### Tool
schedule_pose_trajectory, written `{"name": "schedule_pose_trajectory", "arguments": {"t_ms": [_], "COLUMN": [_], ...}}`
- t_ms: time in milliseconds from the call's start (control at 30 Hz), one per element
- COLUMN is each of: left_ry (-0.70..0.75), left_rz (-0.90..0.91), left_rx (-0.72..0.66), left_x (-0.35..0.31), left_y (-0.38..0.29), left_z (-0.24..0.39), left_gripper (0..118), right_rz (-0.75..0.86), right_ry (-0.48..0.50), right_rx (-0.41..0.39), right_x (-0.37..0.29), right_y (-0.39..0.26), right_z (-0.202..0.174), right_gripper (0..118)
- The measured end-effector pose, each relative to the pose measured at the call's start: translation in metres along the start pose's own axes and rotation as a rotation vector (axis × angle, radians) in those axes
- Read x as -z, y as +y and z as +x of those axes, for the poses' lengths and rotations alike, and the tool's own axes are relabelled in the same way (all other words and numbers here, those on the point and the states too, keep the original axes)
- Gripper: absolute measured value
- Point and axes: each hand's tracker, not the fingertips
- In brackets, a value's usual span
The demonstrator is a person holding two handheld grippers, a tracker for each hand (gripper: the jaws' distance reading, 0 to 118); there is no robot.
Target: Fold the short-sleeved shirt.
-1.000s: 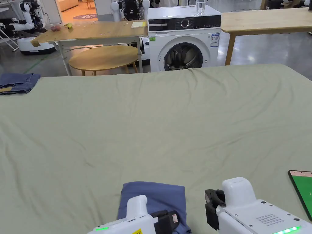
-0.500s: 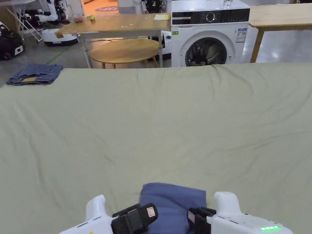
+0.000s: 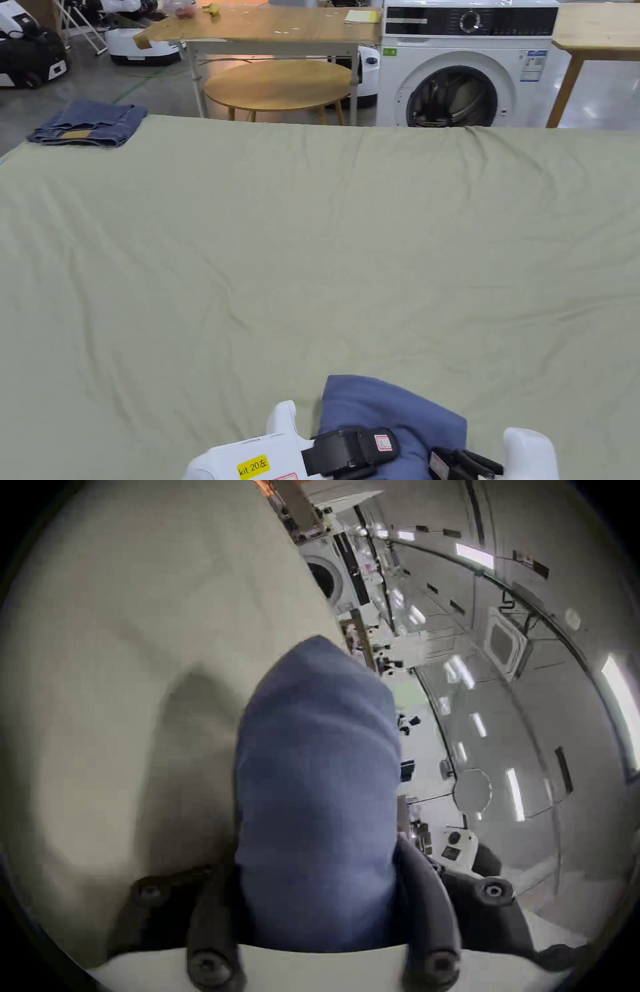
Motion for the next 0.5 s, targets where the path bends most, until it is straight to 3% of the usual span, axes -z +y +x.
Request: {"name": "schedule_pose_trajectory", "arguments": {"t_ms": [167, 300, 500], "left_ry": [0.067, 0.223, 0.379], "left_rz": [0.08, 0.176, 0.287], "left_rx": [0.094, 0.129, 0.026], "left_x": [-0.085, -0.187, -0.333], "left_y": [0.042, 0.099, 0.194], "left_z": [0.004, -0.021, -0.069], "left_gripper": [35, 35, 34], "right_rz": [0.031, 0.037, 0.02], "right_ry": [0.013, 0.024, 0.059], "right_rx": [-0.045, -0.076, -0.106], "right_x": [-0.008, 0.001, 0.03], "right_y": [0.013, 0.02, 0.021], "right_z": [-0.023, -0.049, -0.093], "right_gripper": [0, 0, 0]}}
